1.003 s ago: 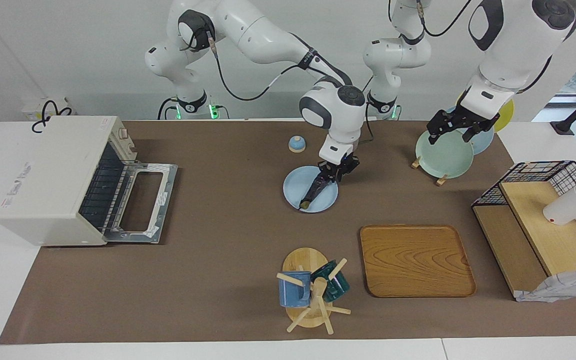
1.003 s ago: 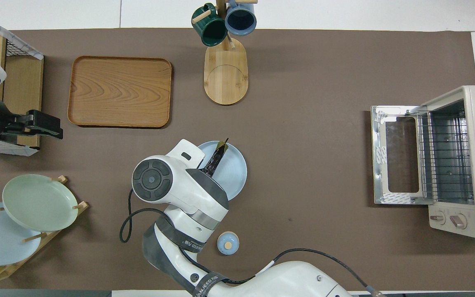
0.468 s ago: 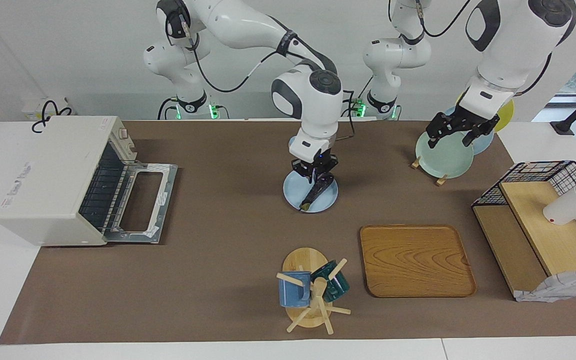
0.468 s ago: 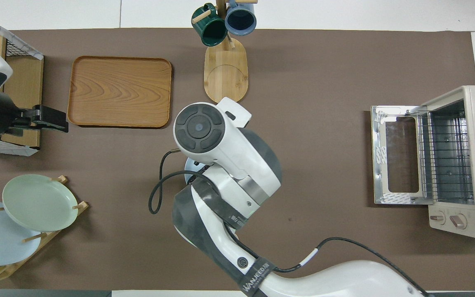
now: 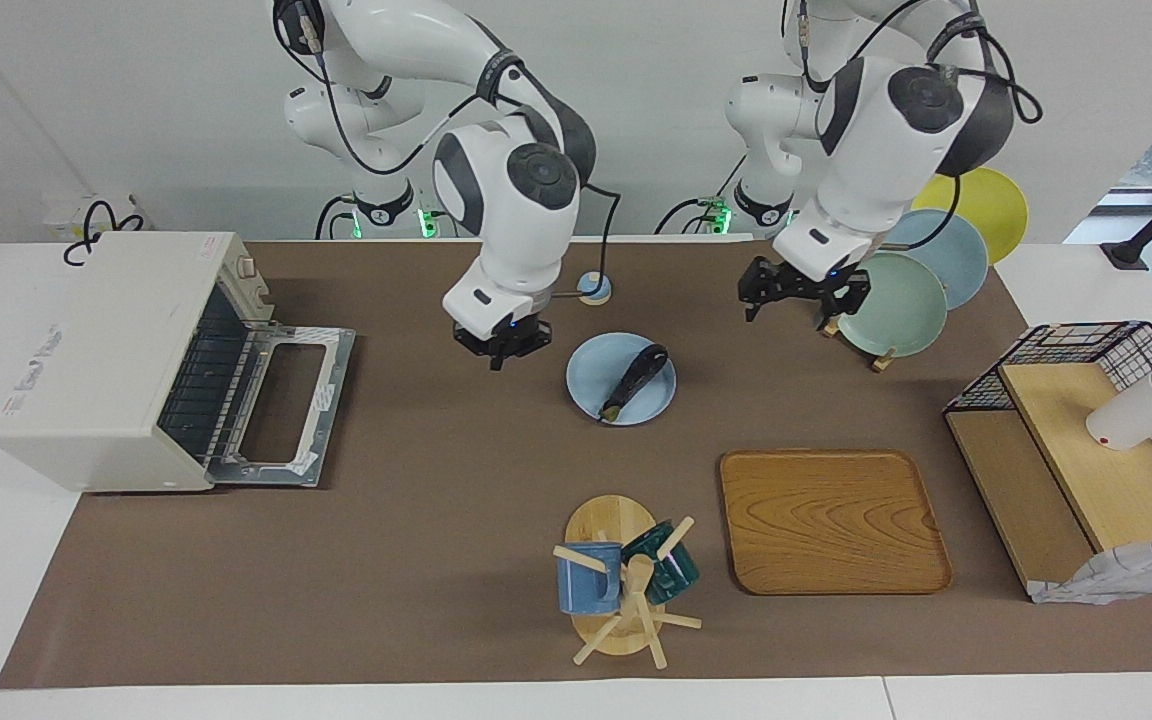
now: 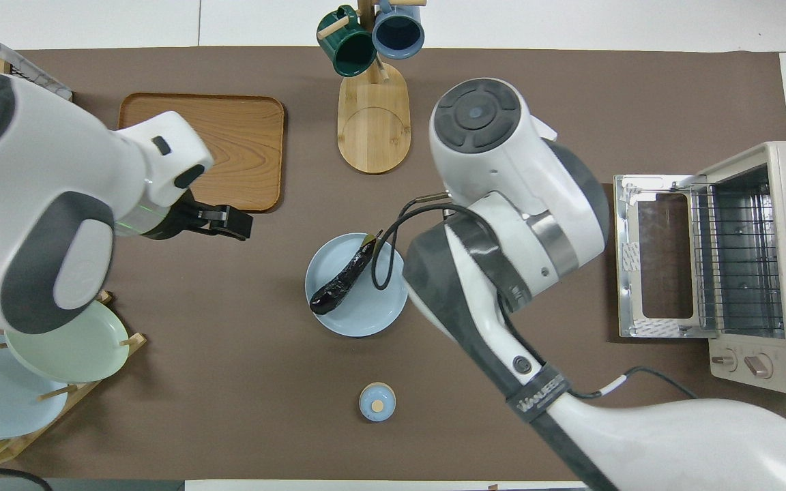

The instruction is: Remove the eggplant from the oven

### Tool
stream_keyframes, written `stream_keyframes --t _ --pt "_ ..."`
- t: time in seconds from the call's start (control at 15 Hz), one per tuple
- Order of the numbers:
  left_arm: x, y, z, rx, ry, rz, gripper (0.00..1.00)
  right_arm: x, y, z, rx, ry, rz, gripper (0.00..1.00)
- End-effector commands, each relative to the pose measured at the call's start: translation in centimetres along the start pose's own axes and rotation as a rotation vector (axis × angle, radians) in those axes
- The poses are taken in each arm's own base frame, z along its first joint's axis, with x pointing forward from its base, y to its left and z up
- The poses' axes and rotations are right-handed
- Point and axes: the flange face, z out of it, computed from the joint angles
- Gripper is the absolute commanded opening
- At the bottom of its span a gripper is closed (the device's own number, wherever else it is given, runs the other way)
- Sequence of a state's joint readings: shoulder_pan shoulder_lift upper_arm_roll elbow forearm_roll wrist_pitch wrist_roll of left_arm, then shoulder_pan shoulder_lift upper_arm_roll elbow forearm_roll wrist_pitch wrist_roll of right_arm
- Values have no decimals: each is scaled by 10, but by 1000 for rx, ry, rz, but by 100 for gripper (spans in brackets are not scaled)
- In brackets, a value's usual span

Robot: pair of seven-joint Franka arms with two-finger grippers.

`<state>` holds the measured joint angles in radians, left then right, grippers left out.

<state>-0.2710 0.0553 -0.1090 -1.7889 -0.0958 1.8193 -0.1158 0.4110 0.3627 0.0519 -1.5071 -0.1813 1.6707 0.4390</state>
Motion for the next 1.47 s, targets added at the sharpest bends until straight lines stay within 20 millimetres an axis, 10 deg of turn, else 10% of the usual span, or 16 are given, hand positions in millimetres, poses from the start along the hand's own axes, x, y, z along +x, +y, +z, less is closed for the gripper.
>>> stream_keyframes --t 0.0,0.2,0.6,1.4 --pt "14 49 57 -35 -5 70 100 0 50 43 -6 -35 1 0" --pt "7 80 103 -31 -15 162 100 -14 62 98 -47 -27 -20 0" --pt "4 102 163 -23 -71 271 100 -13 107 147 -77 -29 -80 0" --pt "-12 119 208 -31 -124 310 99 -20 145 184 -87 -60 -140 0"
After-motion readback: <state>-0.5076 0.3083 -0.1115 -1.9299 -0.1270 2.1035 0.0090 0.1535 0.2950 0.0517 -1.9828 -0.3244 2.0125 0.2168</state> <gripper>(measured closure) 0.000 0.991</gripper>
